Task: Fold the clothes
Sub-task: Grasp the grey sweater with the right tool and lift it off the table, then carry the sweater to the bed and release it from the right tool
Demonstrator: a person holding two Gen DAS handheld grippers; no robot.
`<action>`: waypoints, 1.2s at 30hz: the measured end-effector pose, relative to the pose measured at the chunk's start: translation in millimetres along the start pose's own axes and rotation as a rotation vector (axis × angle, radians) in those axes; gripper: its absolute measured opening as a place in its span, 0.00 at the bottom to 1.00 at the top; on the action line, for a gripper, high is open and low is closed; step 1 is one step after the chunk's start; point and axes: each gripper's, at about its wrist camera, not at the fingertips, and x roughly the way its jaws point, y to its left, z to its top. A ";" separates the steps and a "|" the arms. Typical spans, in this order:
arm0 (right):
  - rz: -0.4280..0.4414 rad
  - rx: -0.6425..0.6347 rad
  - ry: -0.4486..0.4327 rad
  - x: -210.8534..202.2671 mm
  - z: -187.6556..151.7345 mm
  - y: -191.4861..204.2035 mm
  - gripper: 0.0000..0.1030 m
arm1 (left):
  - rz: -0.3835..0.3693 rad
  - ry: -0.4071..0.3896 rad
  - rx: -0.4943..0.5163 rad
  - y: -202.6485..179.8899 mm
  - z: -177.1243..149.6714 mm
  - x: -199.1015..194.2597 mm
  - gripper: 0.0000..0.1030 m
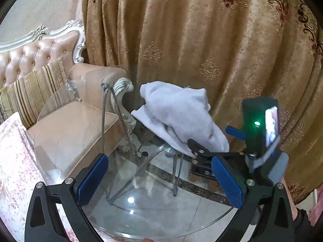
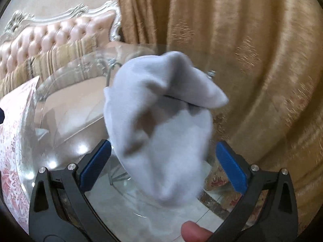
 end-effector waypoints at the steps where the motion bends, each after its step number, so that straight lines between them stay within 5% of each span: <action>1: 0.005 -0.017 0.009 5.9 2.3 3.9 0.97 | 0.000 0.001 -0.007 2.8 -1.2 -0.1 1.00; 2: 0.009 -0.029 0.020 11.6 4.4 6.9 0.88 | 0.001 0.002 -0.008 4.8 -2.2 -0.5 1.00; 3: 0.005 -0.019 0.037 15.9 5.6 5.2 0.62 | 0.002 0.002 -0.005 6.4 -3.2 -1.0 1.00; 5: 0.018 0.007 0.052 19.7 9.5 -0.7 0.52 | 0.003 0.004 0.001 9.3 -5.1 -1.9 0.98; 6: 0.022 0.009 0.045 18.2 12.3 -2.8 0.37 | 0.003 0.005 0.003 10.5 -6.0 -1.9 0.91; 9: 0.034 0.001 0.003 3.3 22.6 -5.6 0.26 | -0.017 0.025 -0.012 14.5 -8.3 1.6 0.79; 18: 0.092 -0.083 -0.228 -117.8 73.4 10.6 0.23 | -0.062 -0.034 0.014 11.9 -3.5 -24.1 0.80; 23: 0.221 -0.126 -0.326 -199.1 95.5 44.8 0.23 | -0.088 -0.118 0.033 11.0 -1.2 -66.3 0.80; 28: 0.342 -0.208 -0.404 -267.6 95.3 108.5 0.23 | 0.029 -0.182 0.030 27.3 5.5 -113.9 0.78; 29: 0.373 -0.227 -0.418 -283.0 92.9 123.7 0.23 | 0.049 -0.190 -0.003 40.5 6.8 -125.9 0.59; 30: 0.396 -0.239 -0.426 -292.4 91.5 135.6 0.23 | 0.048 -0.199 -0.042 57.0 7.5 -139.4 0.25; 31: 0.412 -0.254 -0.433 -302.4 90.7 150.3 0.23 | 0.054 -0.207 -0.085 77.1 7.1 -156.0 0.10; 36: 0.501 -0.338 -0.472 -340.1 85.0 241.4 0.23 | 0.179 -0.325 -0.182 161.8 -13.2 -269.5 0.05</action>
